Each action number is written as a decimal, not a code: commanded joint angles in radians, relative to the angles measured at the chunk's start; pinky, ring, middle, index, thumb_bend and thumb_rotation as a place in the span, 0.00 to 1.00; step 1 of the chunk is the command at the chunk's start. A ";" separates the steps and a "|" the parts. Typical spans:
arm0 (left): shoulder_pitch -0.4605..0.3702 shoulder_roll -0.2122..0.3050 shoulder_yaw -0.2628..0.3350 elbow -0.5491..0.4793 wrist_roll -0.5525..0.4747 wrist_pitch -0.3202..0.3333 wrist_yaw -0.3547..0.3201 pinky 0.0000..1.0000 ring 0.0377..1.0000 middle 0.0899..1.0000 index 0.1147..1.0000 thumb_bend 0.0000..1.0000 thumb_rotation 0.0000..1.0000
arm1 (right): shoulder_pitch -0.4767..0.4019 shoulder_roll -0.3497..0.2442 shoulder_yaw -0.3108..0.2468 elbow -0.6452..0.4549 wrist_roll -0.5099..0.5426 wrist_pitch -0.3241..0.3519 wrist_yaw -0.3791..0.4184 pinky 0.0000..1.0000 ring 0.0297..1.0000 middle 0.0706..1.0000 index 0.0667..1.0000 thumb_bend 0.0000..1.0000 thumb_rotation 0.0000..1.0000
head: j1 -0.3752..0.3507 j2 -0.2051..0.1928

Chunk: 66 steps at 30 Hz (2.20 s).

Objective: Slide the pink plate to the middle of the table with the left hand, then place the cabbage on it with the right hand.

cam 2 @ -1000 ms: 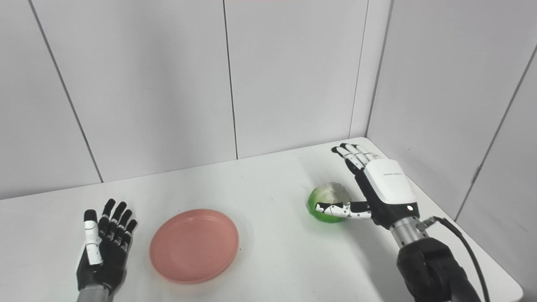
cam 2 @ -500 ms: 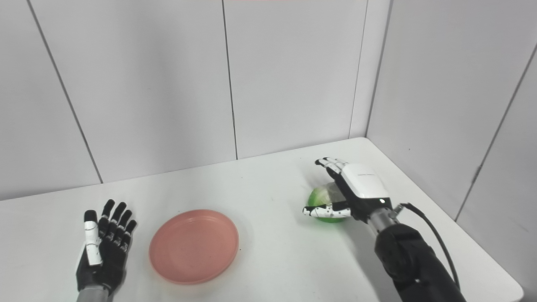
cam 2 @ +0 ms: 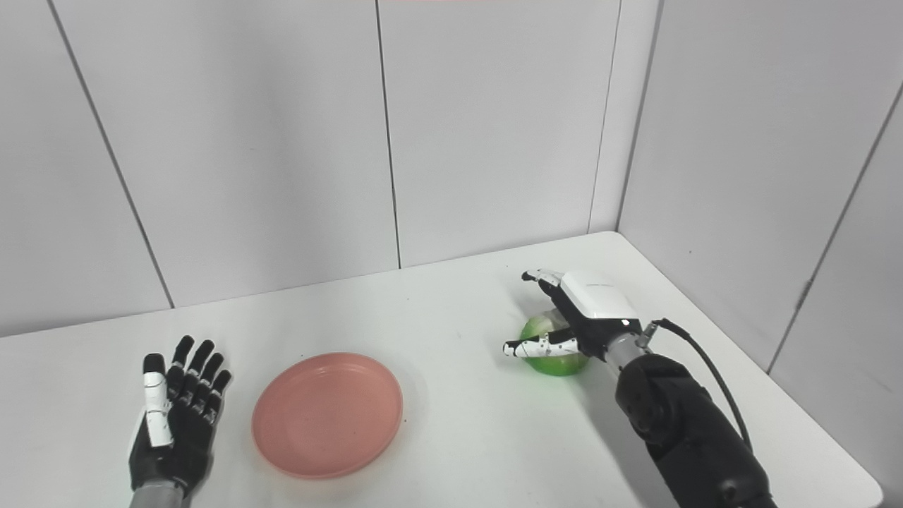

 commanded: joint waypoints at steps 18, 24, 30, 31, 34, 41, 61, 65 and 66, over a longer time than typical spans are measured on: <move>0.039 0.002 0.005 0.035 -0.029 0.083 0.004 1.00 0.98 0.96 1.00 0.87 0.85 | -0.074 -0.072 0.059 0.011 -0.083 0.031 -0.034 0.83 0.87 0.87 0.84 0.88 0.71 | 0.002 0.008; 0.045 0.002 0.004 0.021 -0.030 0.092 0.002 1.00 0.99 0.96 1.00 0.87 0.85 | -0.084 -0.038 0.011 0.085 0.069 0.015 -0.018 0.67 0.85 0.86 0.83 0.88 0.71 | 0.009 0.014; 0.046 0.003 0.004 0.015 -0.031 0.099 0.000 1.00 0.99 0.96 1.00 0.88 0.85 | -0.093 -0.028 0.023 0.155 0.127 0.022 -0.004 0.67 0.86 0.87 0.84 0.88 0.70 | 0.011 0.017; 0.046 0.003 0.004 0.016 -0.032 0.099 -0.001 1.00 0.99 0.96 1.00 0.88 0.85 | -0.096 -0.028 0.027 0.167 0.130 0.022 -0.004 0.68 0.86 0.87 0.84 0.88 0.70 | 0.011 0.017; 0.047 0.004 0.005 0.014 -0.032 0.104 -0.002 1.00 0.99 0.96 1.00 0.88 0.85 | -0.107 -0.019 0.037 0.207 0.144 0.026 -0.006 0.70 0.87 0.87 0.84 0.88 0.69 | 0.012 0.020; 0.052 0.007 0.003 0.005 -0.035 0.112 -0.005 1.00 0.99 0.95 1.00 0.89 0.84 | -0.137 0.022 0.058 0.344 0.168 -0.017 -0.115 0.57 0.67 0.74 0.73 0.85 0.55 | 0.017 0.026; 0.057 0.011 -0.003 0.000 -0.040 0.122 -0.009 1.00 0.99 0.93 1.00 0.89 0.84 | -0.156 0.015 0.165 0.431 0.228 -0.032 -0.135 0.34 0.39 0.45 0.61 0.82 0.20 | 0.025 0.039; 0.056 0.008 0.002 -0.002 -0.049 0.129 -0.008 1.00 0.99 0.92 1.00 0.89 0.83 | -0.151 0.010 0.172 0.407 0.232 0.004 -0.117 0.35 0.41 0.45 0.60 0.69 0.08 | 0.029 0.041; 0.056 0.007 0.002 -0.003 -0.048 0.130 -0.006 1.00 0.99 0.92 0.99 0.89 0.83 | -0.151 0.010 0.173 0.406 0.234 0.003 -0.119 0.35 0.41 0.45 0.59 0.62 0.03 | 0.029 0.041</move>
